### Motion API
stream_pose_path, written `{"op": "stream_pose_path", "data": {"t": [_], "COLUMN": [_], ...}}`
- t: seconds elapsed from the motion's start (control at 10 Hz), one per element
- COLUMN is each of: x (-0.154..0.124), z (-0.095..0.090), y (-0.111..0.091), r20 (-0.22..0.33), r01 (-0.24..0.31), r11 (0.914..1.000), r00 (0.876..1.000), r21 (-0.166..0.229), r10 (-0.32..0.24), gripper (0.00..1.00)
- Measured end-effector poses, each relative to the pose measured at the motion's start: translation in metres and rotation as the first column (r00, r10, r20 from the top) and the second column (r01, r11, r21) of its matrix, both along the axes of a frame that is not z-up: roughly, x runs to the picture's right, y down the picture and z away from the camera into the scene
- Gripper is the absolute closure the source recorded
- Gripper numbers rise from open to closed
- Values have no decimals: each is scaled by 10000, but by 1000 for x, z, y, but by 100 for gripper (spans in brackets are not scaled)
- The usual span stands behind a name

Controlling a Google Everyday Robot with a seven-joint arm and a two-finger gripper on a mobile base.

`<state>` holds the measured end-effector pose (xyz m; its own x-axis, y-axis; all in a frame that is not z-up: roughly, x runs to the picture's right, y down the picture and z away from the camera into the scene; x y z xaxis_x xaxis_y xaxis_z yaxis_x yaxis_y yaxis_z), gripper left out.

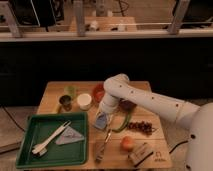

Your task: Place sponge in table surface

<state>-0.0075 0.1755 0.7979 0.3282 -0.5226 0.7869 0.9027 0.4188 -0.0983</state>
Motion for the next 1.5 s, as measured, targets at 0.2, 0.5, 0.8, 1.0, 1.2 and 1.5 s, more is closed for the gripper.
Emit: {"op": "stream_pose_path", "data": {"t": [0.2, 0.5, 0.8, 1.0, 1.2, 1.5], "x": [0, 0, 1, 4, 7, 16], "z": [2, 6, 10, 9, 10, 12], "y": [2, 3, 1, -4, -7, -12], "r20": [405, 866, 1103, 1270, 1442, 1551], "r01": [326, 797, 1056, 1287, 1571, 1847], "r11": [9990, 9945, 9906, 9863, 9799, 9725], "r00": [9987, 9935, 9893, 9852, 9797, 9745], "r21": [-321, -683, -866, -1034, -1227, -1419], "r10": [-313, -737, -958, -1152, -1390, -1624], "gripper": [100, 100, 96, 74, 55, 26]}}
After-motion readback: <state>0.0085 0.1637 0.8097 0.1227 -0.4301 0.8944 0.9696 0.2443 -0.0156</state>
